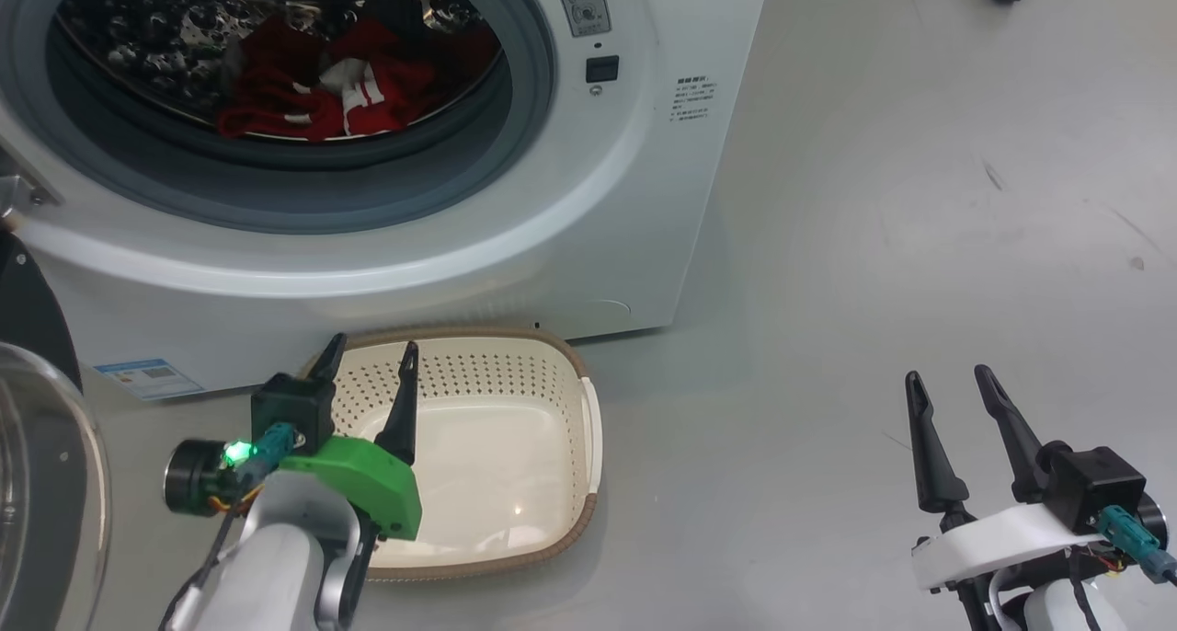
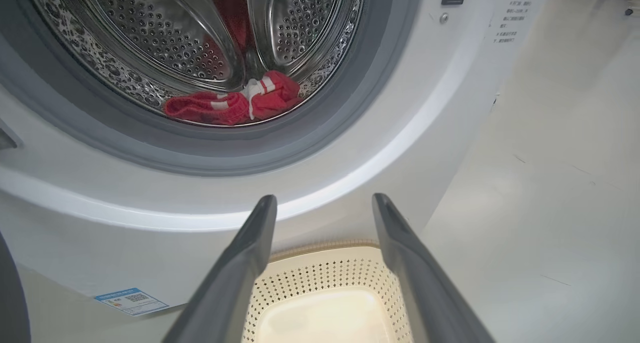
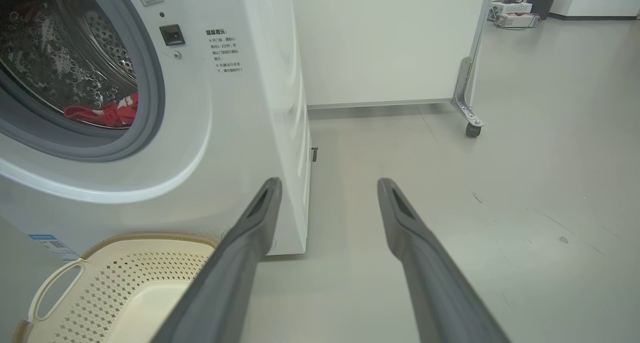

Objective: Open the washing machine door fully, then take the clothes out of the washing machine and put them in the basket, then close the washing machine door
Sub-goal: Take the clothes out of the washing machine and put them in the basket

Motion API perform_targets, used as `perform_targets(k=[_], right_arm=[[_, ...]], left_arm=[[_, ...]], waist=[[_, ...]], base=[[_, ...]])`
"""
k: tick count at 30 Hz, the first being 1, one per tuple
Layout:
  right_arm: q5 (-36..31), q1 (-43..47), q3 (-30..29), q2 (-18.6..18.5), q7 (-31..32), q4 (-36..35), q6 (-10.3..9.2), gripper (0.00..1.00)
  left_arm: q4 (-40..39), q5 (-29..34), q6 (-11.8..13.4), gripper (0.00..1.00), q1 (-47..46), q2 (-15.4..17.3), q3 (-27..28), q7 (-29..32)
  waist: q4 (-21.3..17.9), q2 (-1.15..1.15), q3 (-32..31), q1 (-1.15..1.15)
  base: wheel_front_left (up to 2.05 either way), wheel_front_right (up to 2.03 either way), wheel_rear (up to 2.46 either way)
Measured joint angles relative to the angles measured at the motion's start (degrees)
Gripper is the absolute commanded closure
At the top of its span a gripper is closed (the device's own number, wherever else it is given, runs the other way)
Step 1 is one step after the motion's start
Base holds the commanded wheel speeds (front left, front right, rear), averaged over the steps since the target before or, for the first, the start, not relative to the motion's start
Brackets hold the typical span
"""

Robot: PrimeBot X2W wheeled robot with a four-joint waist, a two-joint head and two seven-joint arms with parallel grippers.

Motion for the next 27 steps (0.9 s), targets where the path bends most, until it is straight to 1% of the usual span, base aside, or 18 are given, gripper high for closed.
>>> perform_targets(k=[6, 9, 17, 20, 27], right_arm=[[0.08, -1.45, 0.29, 0.16, 0.00, -0.21, 0.10, 0.00], [0.15, -2.57, 0.58, 0.37, 0.00, -0.21, 0.37, 0.00], [1.23, -5.32, 0.90, 0.73, 0.00, -0.52, 0.85, 0.00], [1.77, -6.44, 1.18, 1.01, 0.00, -0.54, 0.87, 0.00], [2.30, -9.44, 2.43, 1.41, 0.00, -0.44, 1.33, 0.00]], left_arm=[[4.72, -2.75, -1.59, 0.00, -5.94, -0.18, 0.30, 3.59], [7.06, -3.01, -2.46, 0.00, -8.76, -0.19, 0.33, 5.73], [10.14, -4.07, -4.10, 0.00, -19.24, 0.08, 1.40, 11.09], [10.45, -4.13, -4.48, 0.00, -23.56, 0.91, 2.22, 12.51], [11.78, -4.12, -4.48, 0.00, -33.04, 4.50, 4.59, 15.08]], waist=[[-1.24, 0.00, 3.11, 0.00], [-1.88, 0.00, 4.72, 0.00], [-3.77, 0.00, 9.36, 0.00], [-4.49, 0.00, 11.23, 0.00], [-6.45, 0.00, 15.38, 0.00]], base=[[0.00, 0.00, 0.00], [0.00, 0.00, 0.00], [0.00, 0.00, 0.00], [0.00, 0.00, 0.00], [0.00, 0.00, 0.00]])
